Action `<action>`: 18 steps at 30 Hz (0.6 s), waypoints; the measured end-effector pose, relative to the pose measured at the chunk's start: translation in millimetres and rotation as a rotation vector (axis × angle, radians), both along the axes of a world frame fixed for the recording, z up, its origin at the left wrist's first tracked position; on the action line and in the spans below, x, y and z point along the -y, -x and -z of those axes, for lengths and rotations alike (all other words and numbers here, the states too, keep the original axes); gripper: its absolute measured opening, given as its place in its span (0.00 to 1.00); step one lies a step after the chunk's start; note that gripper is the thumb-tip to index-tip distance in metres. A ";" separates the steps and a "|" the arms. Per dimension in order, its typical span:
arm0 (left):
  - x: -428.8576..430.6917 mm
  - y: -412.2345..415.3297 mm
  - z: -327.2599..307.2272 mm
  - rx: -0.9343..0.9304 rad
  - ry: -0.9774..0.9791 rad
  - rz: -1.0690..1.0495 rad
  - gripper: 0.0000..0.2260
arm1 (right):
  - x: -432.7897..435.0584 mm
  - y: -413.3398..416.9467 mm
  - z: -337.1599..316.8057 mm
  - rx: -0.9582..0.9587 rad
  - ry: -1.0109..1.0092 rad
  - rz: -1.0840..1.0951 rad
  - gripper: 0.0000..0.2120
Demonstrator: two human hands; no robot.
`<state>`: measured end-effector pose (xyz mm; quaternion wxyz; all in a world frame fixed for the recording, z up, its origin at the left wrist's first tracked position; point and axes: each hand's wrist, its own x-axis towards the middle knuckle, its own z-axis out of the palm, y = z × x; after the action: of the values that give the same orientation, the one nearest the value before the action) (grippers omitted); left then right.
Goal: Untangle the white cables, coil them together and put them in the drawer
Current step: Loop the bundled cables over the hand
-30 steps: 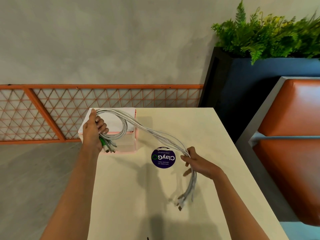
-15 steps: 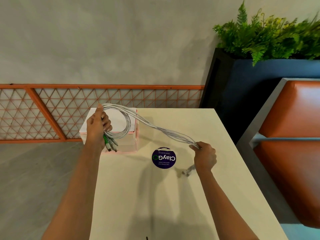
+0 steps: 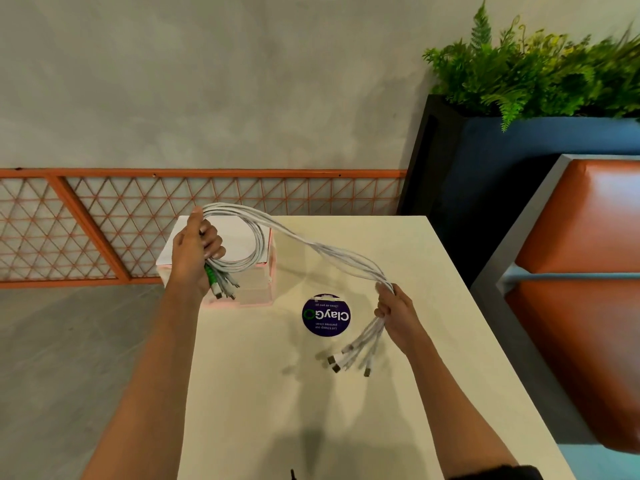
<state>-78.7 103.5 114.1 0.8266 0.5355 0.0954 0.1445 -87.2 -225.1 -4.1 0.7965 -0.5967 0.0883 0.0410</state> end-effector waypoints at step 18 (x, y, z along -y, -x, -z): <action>1.4 12.9 10.2 -0.021 0.274 0.453 0.25 | 33.9 17.0 20.6 -0.485 -0.035 -0.514 0.28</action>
<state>-91.7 102.2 103.8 0.9015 0.4279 0.0003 -0.0643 -104.2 -259.0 -24.7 0.7262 -0.5583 0.1211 0.3824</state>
